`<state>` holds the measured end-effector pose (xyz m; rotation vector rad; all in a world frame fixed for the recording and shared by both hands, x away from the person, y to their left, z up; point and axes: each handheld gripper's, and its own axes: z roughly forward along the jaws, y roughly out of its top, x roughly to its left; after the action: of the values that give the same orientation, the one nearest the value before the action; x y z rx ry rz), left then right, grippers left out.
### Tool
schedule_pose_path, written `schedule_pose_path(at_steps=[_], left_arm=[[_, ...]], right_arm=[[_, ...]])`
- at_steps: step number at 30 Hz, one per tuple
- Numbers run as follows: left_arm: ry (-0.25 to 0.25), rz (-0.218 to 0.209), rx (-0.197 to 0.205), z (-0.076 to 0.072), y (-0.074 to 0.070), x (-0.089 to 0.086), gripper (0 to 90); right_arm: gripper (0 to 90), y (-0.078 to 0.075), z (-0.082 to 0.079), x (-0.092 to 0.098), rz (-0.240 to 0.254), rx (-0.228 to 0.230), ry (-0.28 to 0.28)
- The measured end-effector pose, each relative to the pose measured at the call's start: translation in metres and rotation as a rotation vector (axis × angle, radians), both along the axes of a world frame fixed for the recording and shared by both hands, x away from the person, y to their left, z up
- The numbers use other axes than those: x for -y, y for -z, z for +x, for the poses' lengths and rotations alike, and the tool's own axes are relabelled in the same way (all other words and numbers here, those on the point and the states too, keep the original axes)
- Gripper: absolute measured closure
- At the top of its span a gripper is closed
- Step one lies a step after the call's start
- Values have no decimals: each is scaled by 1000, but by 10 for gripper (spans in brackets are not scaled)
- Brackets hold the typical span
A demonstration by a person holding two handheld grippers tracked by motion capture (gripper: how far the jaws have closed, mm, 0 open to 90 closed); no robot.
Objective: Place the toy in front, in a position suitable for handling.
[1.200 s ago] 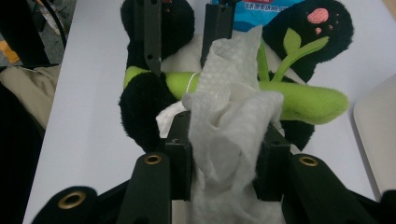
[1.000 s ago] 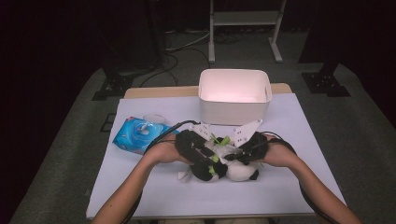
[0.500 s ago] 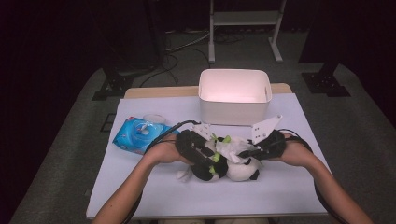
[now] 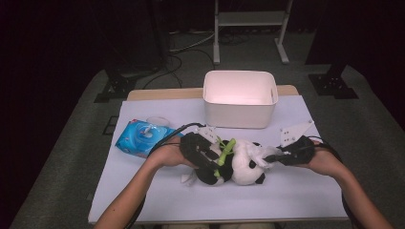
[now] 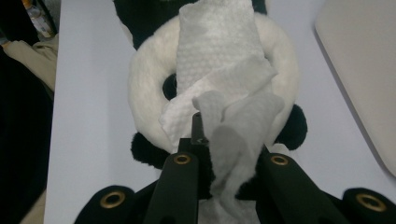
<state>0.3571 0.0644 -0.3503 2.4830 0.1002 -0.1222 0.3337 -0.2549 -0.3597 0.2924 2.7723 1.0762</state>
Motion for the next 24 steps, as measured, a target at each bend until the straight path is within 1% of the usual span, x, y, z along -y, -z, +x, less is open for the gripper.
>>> schedule_pose_path(at_steps=[2,3,6,7,8,9,10,11,13,14,15,16,18,21,22,23,24], left_arm=[[0,0,0,0,0,0,592],[0,-1,0,0,0,0,592],[2,-1,-1,0,0,0,592],[0,-2,-2,0,1,0,592],[2,-2,2,0,1,0,592],[2,-2,2,0,1,0,592],[1,-5,-1,-1,1,0,592],[1,-5,-1,-1,1,0,592],[1,-9,-1,-1,2,-1,592],[1,-10,0,-2,2,-1,592],[0,-11,-2,-2,2,-1,592],[0,-16,-4,-2,2,-2,592],[-1,-16,-4,-2,3,-2,592],[-1,-22,-6,-2,2,-3,591],[1,-33,-7,-2,1,-3,591],[1,-33,-7,-2,1,-3,591],[0,-50,-15,-2,-1,-4,590]], right_arm=[[810,1,0,1,4,-1,9],[810,0,1,0,16,4,7],[810,-4,3,-3,28,15,1],[809,-6,4,-6,31,14,-2],[807,-9,7,-14,32,20,-14],[807,-9,7,-14,32,20,-14],[807,-11,11,-23,33,22,-31],[807,-11,11,-23,33,22,-31],[807,-13,15,-33,31,25,-47],[805,-15,19,-42,30,25,-62],[805,-15,19,-42,30,25,-62],[804,-17,22,-50,32,19,-68],[805,-18,24,-52,34,19,-77],[805,-14,26,-59,11,0,-77],[806,-12,26,-60,10,-11,-79],[807,-11,25,-61,5,-16,-79],[806,-10,24,-61,6,-24,-81]])
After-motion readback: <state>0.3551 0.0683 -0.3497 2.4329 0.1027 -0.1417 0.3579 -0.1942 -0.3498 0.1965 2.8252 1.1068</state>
